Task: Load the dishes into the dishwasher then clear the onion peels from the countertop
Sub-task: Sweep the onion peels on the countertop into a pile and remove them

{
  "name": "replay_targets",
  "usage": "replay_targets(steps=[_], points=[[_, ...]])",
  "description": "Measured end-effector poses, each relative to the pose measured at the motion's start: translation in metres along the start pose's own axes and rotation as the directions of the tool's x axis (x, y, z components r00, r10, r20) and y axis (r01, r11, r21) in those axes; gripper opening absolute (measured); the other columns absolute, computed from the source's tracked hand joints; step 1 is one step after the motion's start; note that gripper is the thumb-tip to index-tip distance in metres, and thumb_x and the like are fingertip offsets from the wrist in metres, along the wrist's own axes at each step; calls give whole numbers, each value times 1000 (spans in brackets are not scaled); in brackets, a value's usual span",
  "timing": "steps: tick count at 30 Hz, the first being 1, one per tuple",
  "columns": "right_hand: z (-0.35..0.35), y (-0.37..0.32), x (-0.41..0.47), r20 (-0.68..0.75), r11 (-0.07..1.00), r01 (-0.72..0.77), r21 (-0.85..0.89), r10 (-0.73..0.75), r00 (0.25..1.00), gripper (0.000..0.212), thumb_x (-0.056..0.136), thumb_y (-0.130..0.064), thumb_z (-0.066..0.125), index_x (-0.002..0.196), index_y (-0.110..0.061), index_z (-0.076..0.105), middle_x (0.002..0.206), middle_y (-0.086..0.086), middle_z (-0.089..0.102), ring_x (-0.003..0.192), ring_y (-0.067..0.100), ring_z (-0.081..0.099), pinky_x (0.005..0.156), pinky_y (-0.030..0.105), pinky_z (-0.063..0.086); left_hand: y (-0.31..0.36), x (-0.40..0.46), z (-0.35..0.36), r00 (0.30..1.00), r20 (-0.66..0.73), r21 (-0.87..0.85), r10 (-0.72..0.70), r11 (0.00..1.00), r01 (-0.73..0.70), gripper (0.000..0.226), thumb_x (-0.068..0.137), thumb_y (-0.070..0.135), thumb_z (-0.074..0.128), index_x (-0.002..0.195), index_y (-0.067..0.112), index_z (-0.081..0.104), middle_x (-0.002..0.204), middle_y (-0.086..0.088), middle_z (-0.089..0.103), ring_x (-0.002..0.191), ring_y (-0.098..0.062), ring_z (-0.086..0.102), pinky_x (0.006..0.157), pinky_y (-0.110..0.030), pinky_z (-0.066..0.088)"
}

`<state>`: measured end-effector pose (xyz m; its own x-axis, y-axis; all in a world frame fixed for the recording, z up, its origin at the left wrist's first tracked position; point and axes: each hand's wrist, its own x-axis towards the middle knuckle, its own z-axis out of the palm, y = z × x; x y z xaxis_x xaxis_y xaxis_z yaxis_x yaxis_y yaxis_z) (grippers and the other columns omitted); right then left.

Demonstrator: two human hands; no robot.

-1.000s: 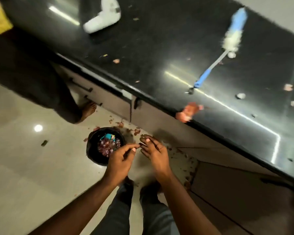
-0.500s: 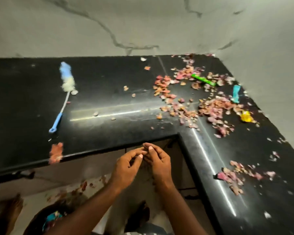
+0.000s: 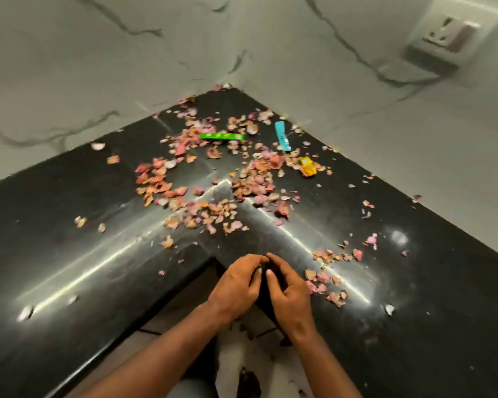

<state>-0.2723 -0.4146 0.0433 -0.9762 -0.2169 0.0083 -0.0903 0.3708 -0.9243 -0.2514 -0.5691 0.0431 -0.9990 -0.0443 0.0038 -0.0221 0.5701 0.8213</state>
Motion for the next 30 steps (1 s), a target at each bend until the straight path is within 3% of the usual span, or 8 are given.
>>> replay_targets(steps=[7, 10, 14, 18, 21, 24, 27, 30], points=[[-28, 43, 9, 0, 908, -7, -419, 8, 1000, 62, 104, -23, 51, 161, -31, 27, 168, -12, 25, 157, 4, 15, 127, 20, 9, 3, 88, 25, 949, 265, 169, 168, 961, -218, 28, 92, 14, 50, 113, 22, 67, 111, 4, 67, 103, -17, 59, 99, -41, 48], [-40, 57, 17, -46, 878, -70, -473, 54, 997, 59, 105, -27, 47, 162, -25, 29, 169, -9, 20, 159, 8, 11, 130, 29, 9, 19, 121, 39, 927, 327, 194, 186, 946, -259, 20, 93, 13, 52, 105, 21, 66, 107, 1, 63, 103, -21, 59, 94, -44, 50], [-43, 56, 31, -111, 867, -145, -477, 104, 988, 56, 107, -21, 48, 161, -23, 33, 169, -9, 14, 159, 8, 4, 125, 17, -4, 36, 154, 54, 903, 395, 339, 172, 886, -317, 15, 97, 29, 52, 110, 30, 58, 115, 6, 56, 99, -22, 64, 82, -40, 50], [-57, 38, 36, -142, 916, -212, -339, 173, 975, 49, 105, -25, 56, 153, -28, 51, 163, -12, 38, 152, 2, 29, 127, 28, 21, 32, 158, 58, 894, 401, 419, 200, 828, -374, 14, 96, 36, 49, 110, 34, 50, 113, 9, 52, 88, -22, 64, 82, -41, 47], [-91, 20, 46, -350, 956, -204, -212, 121, 929, 31, 100, -15, 64, 125, -29, 75, 126, -16, 71, 117, -6, 63, 103, 28, 53, 30, 160, 58, 891, 380, 416, 248, 814, -405, 13, 97, 38, 48, 109, 35, 50, 112, 10, 52, 84, -21, 63, 74, -39, 49], [-127, 21, 66, -523, 940, -242, -242, 84, 848, 26, 98, -14, 66, 121, -24, 73, 122, -10, 71, 111, -1, 65, 99, 34, 55, 29, 161, 60, 895, 378, 414, 238, 821, -393, 10, 97, 38, 47, 107, 37, 47, 110, 11, 50, 80, -19, 62, 73, -40, 50], [-155, 46, 97, -434, 821, -447, -356, 278, 857, 66, 99, -46, 64, 156, -20, 44, 167, 6, 33, 155, 22, 28, 127, 46, 25, 29, 161, 61, 894, 380, 417, 239, 818, -396, 9, 98, 39, 46, 107, 38, 46, 109, 13, 49, 78, -16, 60, 71, -38, 50], [-151, 69, 121, -285, 668, -514, -539, 430, 857, 94, 98, -72, 45, 167, -22, 6, 173, 6, -12, 160, 27, -11, 127, 48, -5, 29, 160, 61, 900, 367, 439, 234, 810, -390, 10, 98, 40, 47, 108, 37, 48, 110, 12, 49, 76, -13, 57, 67, -34, 47]])
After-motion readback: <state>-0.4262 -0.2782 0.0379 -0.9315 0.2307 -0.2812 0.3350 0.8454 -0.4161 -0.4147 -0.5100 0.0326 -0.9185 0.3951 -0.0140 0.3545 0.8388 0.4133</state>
